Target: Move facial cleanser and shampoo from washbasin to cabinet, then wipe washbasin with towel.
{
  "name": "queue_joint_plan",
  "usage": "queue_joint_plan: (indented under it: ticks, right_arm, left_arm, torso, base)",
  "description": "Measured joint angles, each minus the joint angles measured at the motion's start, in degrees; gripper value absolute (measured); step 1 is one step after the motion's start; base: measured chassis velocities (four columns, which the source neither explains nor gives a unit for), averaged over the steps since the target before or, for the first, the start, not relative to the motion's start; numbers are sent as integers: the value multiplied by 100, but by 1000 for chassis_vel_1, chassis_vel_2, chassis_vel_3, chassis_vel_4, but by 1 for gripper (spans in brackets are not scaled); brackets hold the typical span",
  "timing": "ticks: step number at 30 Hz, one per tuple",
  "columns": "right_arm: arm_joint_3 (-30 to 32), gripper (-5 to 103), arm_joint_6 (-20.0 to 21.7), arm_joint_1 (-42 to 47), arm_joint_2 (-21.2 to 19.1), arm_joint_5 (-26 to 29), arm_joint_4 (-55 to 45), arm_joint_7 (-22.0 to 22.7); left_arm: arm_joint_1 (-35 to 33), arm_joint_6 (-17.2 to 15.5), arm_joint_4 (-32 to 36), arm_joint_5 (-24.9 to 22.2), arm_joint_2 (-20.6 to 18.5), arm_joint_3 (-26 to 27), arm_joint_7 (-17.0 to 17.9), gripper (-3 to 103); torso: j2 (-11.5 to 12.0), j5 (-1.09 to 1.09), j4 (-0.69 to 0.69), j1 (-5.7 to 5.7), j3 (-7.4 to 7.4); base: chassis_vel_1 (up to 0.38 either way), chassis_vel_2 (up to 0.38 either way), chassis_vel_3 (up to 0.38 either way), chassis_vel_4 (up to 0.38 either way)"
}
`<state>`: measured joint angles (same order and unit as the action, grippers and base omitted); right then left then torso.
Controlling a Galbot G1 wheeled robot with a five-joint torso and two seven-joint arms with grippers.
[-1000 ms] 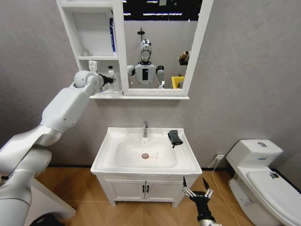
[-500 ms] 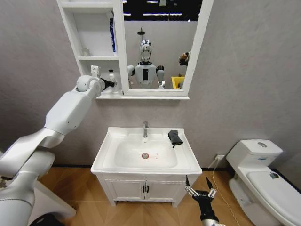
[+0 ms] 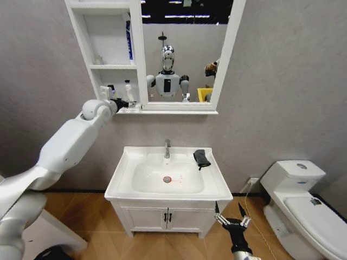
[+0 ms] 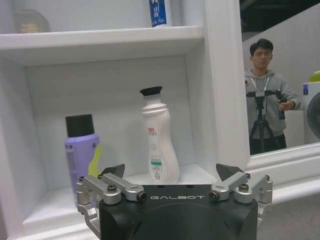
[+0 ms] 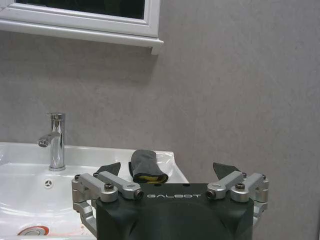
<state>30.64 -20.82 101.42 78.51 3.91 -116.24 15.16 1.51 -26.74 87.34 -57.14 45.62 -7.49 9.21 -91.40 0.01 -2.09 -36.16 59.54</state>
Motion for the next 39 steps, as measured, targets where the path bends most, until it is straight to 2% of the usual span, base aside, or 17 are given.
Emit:
queue_joint_plan:
  ticks: [3,5,6,8,9,10,12,13,15,16,19,20,22,23,26,34,39]
  right_arm:
    - [-9,100,3,-45,11,15,0,30]
    - [-22,100,-2,-195,72,91,13,98]
    - [-22,100,-2,-195,72,91,13,98]
    - [4,100,37,-282,81,212,18,165]
    - [4,100,37,-282,81,212,18,165]
    - [39,100,152,-310,79,271,-14,218]
    - [87,100,336,-393,57,341,-42,323]
    - [87,100,336,-393,57,341,-42,323]
    - [128,100,438,-520,23,364,-30,428]
    - [128,100,438,-520,23,364,-30,428]
    - [225,100,750,-711,-54,408,-22,553]
    - [225,100,750,-711,-54,408,-22,553]
    - [246,100,944,-867,-129,460,-22,556]
    - [246,100,944,-867,-129,460,-22,556]
    - [197,100,1204,-1066,-261,624,-55,533]
    - [123,100,1719,-1361,-547,1085,-164,514]
    - [84,100,2403,-1972,-925,2015,20,531]
  left_arm:
    - [-295,66,274,-38,-148,171,64,100]
    - [-1735,385,1538,-49,-568,901,203,100]
    - [-1735,385,1538,-49,-568,901,203,100]
    - [-3402,694,2434,329,-719,1696,307,100]
    - [-3402,694,2434,329,-719,1696,307,100]
    - [-4218,823,2726,641,-690,2265,254,103]
    - [-5736,1012,3208,1147,-490,3200,109,100]
    - [-5736,1012,3208,1147,-490,3200,109,100]
    - [-6883,1299,3567,1510,-176,3801,-31,97]
    - [-6883,1299,3567,1510,-176,3801,-31,97]
    - [-8465,1577,4025,2471,765,4711,-87,100]
    - [-8465,1577,4025,2471,765,4711,-87,100]
    - [-9010,1715,4137,3087,1425,5134,-186,100]
    - [-9010,1715,4137,3087,1425,5134,-186,100]
    - [-9415,1853,4234,3325,2194,5373,-419,100]
    - [-9390,1879,4217,3384,2410,5404,-579,100]
    - [-9345,1878,4199,3366,2399,5375,-580,100]
  torso:
    - [0,-2,0,0,0]
    - [0,-2,-3,0,0]
    - [0,-2,-3,0,0]
    - [0,-6,0,0,0]
    - [0,-6,0,0,0]
    - [0,-4,1,0,0]
    - [0,-2,0,1,0]
    - [0,-2,0,1,0]
    - [0,-4,-2,1,0]
    - [0,-4,-2,1,0]
    - [-1,-2,-1,1,-1]
    - [-1,-2,-1,1,-1]
    - [-1,0,-2,2,-1]
    - [-1,0,-2,2,-1]
    - [0,0,-1,0,0]
    - [0,0,1,-1,1]
    - [1,1,0,-1,1]
  base:
    - [0,0,0,0]
    - [0,0,0,0]
    - [0,0,0,0]
    - [0,0,0,0]
    - [0,0,0,0]
    - [0,0,0,0]
    - [0,0,0,0]
    - [0,0,0,0]
    - [0,0,0,0]
    - [0,0,0,0]
    - [0,0,0,0]
    - [0,0,0,0]
    - [0,0,0,0]
    - [0,0,0,0]
    - [0,0,0,0]
    - [0,0,0,0]
    - [0,0,0,0]
